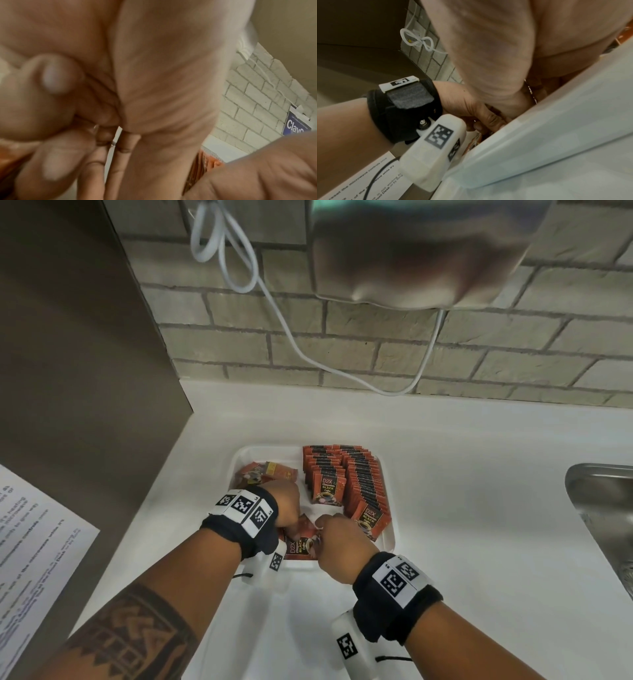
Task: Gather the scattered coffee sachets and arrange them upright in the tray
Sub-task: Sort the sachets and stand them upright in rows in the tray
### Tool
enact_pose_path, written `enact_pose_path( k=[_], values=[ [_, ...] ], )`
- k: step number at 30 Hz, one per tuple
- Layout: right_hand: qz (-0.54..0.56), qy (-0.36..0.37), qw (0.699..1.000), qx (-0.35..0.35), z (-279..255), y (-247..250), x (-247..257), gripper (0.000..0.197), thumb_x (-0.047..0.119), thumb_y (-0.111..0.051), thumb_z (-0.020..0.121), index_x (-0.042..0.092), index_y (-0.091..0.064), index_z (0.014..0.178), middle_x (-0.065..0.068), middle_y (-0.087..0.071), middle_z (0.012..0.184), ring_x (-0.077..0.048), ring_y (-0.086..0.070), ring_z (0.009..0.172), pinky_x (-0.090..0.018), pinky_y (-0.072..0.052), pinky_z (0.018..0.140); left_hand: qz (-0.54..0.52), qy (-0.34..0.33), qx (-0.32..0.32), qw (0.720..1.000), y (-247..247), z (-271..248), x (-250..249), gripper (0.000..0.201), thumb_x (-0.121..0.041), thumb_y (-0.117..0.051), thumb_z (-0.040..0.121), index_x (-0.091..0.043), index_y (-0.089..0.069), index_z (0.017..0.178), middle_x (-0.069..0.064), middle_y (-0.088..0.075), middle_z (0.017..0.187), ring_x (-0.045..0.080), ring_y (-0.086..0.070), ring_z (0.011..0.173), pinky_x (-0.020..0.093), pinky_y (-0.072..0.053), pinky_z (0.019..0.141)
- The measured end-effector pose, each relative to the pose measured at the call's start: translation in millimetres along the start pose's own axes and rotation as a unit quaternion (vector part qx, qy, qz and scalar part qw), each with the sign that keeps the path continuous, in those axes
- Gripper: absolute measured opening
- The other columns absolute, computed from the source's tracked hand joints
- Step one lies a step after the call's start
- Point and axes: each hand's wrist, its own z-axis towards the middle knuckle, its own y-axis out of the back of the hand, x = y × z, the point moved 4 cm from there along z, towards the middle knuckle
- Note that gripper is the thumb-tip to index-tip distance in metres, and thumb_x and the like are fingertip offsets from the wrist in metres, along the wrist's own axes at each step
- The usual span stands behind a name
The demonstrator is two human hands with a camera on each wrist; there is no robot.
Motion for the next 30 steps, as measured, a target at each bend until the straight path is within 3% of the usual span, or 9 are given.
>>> enact_pose_path(
  k=[4, 8, 11, 15, 18, 20, 23, 26, 30],
  values=[
    [0.012, -0.008, 1.0, -0.025, 1.1, -0.2, -1.3, 0.041, 0.023, -0.056, 0.097, 0.009, -0.052, 0.135, -0.012, -0.057, 0.127, -0.026, -0.058, 0.113, -0.029, -0.047, 0.092, -0.042, -0.013, -0.011, 0.999, 3.5, -4.2, 4.0, 0.036, -0.022, -0.085, 0.077, -0.012, -0.071, 0.109, 0.005, -0.072, 0.108, 0.024, -0.067, 0.1, 0.036, -0.056, 0.088],
    [0.036, -0.013, 0.999, -0.038, 2.3, -2.9, -1.3, 0.036, 0.031, -0.059, 0.096, 0.011, -0.059, 0.125, -0.008, -0.064, 0.114, -0.022, -0.061, 0.099, -0.027, -0.048, 0.079, -0.097, -0.045, -0.015, 0.994, 8.6, -8.4, 7.4, 0.024, -0.016, -0.083, 0.079, -0.017, -0.071, 0.1, -0.004, -0.07, 0.089, 0.018, -0.067, 0.087, 0.027, -0.052, 0.072],
    [0.066, -0.01, 0.996, -0.06, -0.4, -0.4, -0.8, 0.027, 0.034, -0.061, 0.093, 0.016, -0.064, 0.113, -0.002, -0.068, 0.102, -0.02, -0.064, 0.089, -0.03, -0.053, 0.076, -0.131, -0.06, -0.017, 0.989, 13.2, -11.6, 10.6, 0.021, -0.014, -0.083, 0.078, -0.024, -0.068, 0.088, -0.01, -0.07, 0.08, 0.016, -0.068, 0.086, 0.031, -0.055, 0.08],
    [0.088, -0.008, 0.992, -0.09, -2.9, 6.5, -0.4, 0.015, 0.036, -0.063, 0.09, 0.024, -0.064, 0.098, 0.003, -0.068, 0.094, -0.02, -0.065, 0.087, -0.032, -0.055, 0.076, -0.144, -0.064, -0.034, 0.987, 22.0, -19.6, 17.4, 0.026, -0.021, -0.087, 0.073, -0.029, -0.072, 0.092, -0.013, -0.074, 0.087, 0.012, -0.07, 0.09, 0.028, -0.056, 0.079],
    [0.098, -0.009, 0.991, -0.087, -3.8, 9.5, 0.0, 0.014, 0.037, -0.063, 0.088, 0.028, -0.056, 0.08, 0.005, -0.064, 0.085, -0.019, -0.064, 0.081, -0.033, -0.056, 0.075, -0.191, -0.072, -0.03, 0.979, 25.2, -25.7, 23.3, 0.033, -0.008, -0.083, 0.075, -0.024, -0.071, 0.102, -0.01, -0.075, 0.099, 0.012, -0.069, 0.088, 0.022, -0.051, 0.059],
    [0.102, -0.008, 0.991, -0.087, -4.4, 11.4, -1.0, 0.022, 0.034, -0.062, 0.089, 0.029, -0.048, 0.072, 0.008, -0.059, 0.077, -0.019, -0.062, 0.076, -0.03, -0.052, 0.069, -0.203, -0.077, -0.04, 0.975, 27.5, -29.5, 28.0, 0.034, 0.002, -0.077, 0.077, -0.019, -0.071, 0.103, -0.005, -0.075, 0.101, 0.015, -0.07, 0.086, 0.025, -0.053, 0.063],
    [0.109, -0.008, 0.989, -0.1, -7.9, 16.8, -4.2, 0.016, 0.031, -0.061, 0.089, 0.029, -0.052, 0.077, 0.01, -0.057, 0.076, -0.016, -0.06, 0.074, -0.027, -0.045, 0.062, -0.209, -0.063, -0.054, 0.974, 26.4, -31.9, 36.5, 0.031, 0.005, -0.068, 0.082, -0.017, -0.071, 0.103, 0.001, -0.074, 0.101, 0.025, -0.072, 0.088, 0.033, -0.057, 0.071],
    [0.12, 0.008, 0.985, -0.121, -14.5, 24.5, -7.2, 0.001, 0.029, -0.061, 0.089, 0.03, -0.062, 0.089, 0.012, -0.066, 0.085, -0.011, -0.063, 0.078, -0.025, -0.05, 0.066, -0.201, -0.049, -0.068, 0.976, 21.2, -32.3, 44.1, 0.025, 0.0, -0.063, 0.086, -0.019, -0.073, 0.099, 0.004, -0.074, 0.096, 0.022, -0.067, 0.075, 0.029, -0.052, 0.061],
    [0.15, 0.014, 0.979, -0.138, -22.9, 31.9, -13.5, 0.015, 0.027, -0.062, 0.088, 0.033, -0.068, 0.1, 0.015, -0.07, 0.093, -0.008, -0.065, 0.084, -0.025, -0.054, 0.074, -0.201, -0.045, -0.083, 0.975, 16.5, -32.5, 48.4, 0.016, -0.01, -0.062, 0.094, -0.017, -0.073, 0.104, 0.007, -0.075, 0.092, 0.017, -0.061, 0.061, 0.026, -0.051, 0.057]
  ],
)
